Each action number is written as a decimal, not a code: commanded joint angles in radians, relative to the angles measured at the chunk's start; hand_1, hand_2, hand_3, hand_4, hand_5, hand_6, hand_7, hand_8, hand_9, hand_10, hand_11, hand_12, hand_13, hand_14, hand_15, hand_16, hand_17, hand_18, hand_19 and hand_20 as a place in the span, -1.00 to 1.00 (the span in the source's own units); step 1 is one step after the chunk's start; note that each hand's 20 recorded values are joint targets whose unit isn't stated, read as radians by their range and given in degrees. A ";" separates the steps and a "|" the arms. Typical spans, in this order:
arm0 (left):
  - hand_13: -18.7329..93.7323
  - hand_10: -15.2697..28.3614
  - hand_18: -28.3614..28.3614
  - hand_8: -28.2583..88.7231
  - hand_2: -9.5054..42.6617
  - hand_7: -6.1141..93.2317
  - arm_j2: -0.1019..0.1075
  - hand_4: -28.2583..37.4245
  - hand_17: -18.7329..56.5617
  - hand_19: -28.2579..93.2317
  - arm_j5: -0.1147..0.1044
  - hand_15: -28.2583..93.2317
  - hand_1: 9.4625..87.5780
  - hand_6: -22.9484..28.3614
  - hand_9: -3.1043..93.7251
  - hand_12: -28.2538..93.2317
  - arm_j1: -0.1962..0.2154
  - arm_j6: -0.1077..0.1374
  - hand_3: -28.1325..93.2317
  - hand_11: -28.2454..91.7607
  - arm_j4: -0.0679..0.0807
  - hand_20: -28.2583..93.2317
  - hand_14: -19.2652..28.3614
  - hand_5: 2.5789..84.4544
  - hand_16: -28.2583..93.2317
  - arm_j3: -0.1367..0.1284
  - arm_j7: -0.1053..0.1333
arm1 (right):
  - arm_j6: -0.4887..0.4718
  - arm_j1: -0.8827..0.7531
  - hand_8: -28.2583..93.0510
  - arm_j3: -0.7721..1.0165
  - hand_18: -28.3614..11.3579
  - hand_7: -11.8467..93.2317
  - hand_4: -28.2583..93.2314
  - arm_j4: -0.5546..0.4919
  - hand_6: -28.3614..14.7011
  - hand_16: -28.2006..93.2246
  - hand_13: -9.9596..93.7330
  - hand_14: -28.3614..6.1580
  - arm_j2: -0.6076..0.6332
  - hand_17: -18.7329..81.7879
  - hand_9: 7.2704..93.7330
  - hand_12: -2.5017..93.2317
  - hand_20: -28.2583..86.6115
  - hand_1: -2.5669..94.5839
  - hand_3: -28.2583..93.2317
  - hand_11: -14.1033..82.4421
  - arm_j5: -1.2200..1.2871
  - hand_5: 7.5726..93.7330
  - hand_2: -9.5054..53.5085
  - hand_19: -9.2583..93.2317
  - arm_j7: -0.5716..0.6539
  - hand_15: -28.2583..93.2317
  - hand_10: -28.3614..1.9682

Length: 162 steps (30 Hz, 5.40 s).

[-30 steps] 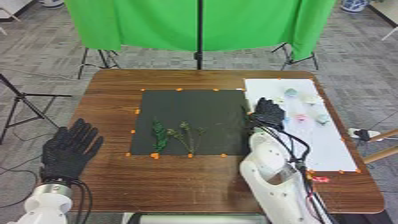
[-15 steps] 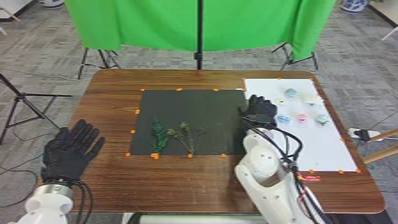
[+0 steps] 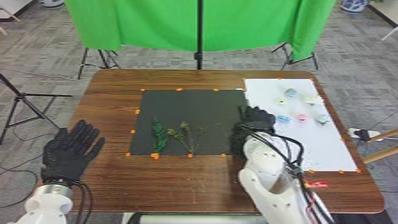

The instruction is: Arrange flowers

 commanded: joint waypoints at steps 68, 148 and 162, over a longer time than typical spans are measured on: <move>-0.11 0.40 0.56 -0.72 -0.24 -0.45 -0.016 -1.00 -0.66 0.18 0.002 0.32 -0.33 0.25 -0.11 -0.35 0.032 -0.006 0.68 -0.02 -0.004 -0.28 0.49 0.12 -0.69 -0.023 -0.009 | -0.069 -0.170 -0.34 0.017 -0.74 0.04 -1.00 -0.213 0.24 0.34 0.59 0.33 0.222 0.16 0.76 -0.01 0.33 0.42 0.67 -0.45 0.065 0.48 -1.00 0.86 -0.425 0.22 0.15; -0.15 0.37 0.56 -0.73 -0.13 -0.42 0.010 -1.00 -0.67 0.19 0.048 0.33 -0.40 0.21 -0.21 -0.36 0.013 -0.007 0.69 -0.01 -0.025 -0.28 0.49 -0.03 -0.70 -0.001 0.017 | 0.015 -0.208 -0.79 0.365 -0.73 -0.31 -1.00 -0.216 0.09 -0.34 -0.25 -0.47 0.261 -0.22 -0.27 -0.62 0.13 -0.06 0.89 -0.40 0.154 -0.14 -1.00 0.62 -0.377 0.18 -0.52; -0.14 0.37 0.56 -0.74 -0.09 -0.41 0.003 -1.00 -0.67 0.18 0.028 0.33 -0.42 0.21 -0.20 -0.36 0.015 0.007 0.69 -0.01 -0.010 -0.28 0.50 -0.04 -0.70 -0.008 0.015 | 0.062 -0.141 -0.80 0.254 -0.71 -0.26 -1.00 -0.063 0.17 -0.16 0.11 -0.12 0.194 -0.03 0.09 -0.49 0.21 0.12 0.79 -0.10 0.107 0.00 -1.00 0.83 -0.271 0.34 -0.23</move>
